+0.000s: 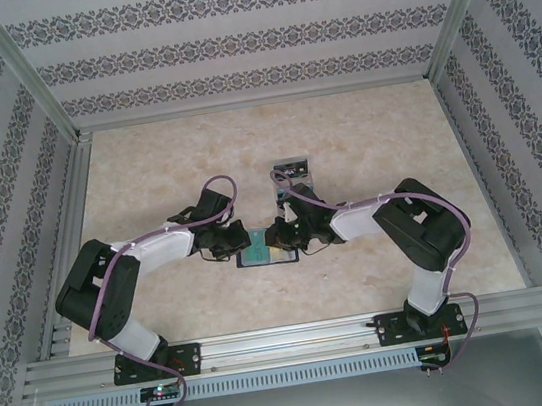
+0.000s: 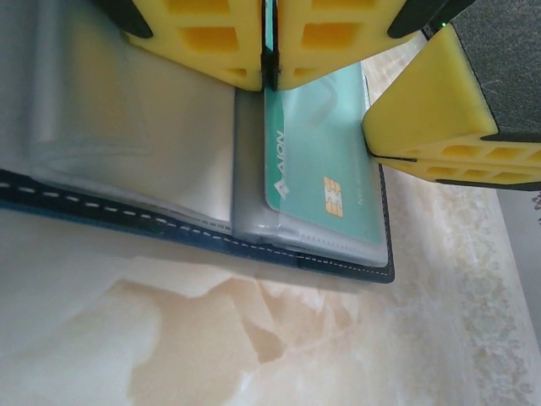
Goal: Take the credit cards out of the card holder
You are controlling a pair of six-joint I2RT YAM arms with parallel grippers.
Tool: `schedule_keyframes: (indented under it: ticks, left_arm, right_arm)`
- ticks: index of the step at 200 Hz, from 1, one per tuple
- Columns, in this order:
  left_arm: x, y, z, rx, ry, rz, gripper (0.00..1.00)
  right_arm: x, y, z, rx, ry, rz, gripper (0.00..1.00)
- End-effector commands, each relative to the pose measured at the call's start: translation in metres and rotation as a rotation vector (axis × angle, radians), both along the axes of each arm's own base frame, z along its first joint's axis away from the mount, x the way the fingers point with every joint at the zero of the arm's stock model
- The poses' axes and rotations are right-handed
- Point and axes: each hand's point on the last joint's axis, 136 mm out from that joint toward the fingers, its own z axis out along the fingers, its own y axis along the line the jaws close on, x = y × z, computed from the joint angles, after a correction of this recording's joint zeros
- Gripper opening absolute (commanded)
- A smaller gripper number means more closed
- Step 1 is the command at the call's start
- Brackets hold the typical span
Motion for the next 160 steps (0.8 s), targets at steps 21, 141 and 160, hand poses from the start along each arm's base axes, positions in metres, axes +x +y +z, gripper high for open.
schedule_keyframes:
  ticks: [21,141,160]
  left_arm:
    - [-0.019,0.013,-0.021,0.054,0.09,0.008,0.11]
    - [-0.011,0.016,0.003,0.034,0.03,0.013,0.28]
    - [-0.015,0.018,-0.008,0.043,0.059,0.021,0.24]
  right_arm:
    - [-0.001,0.007,0.001,0.028,-0.011,0.023,0.0]
    - [-0.002,-0.005,-0.002,0.009,-0.007,-0.005,0.0]
    - [-0.002,-0.005,-0.002,0.009,-0.006,-0.006,0.0]
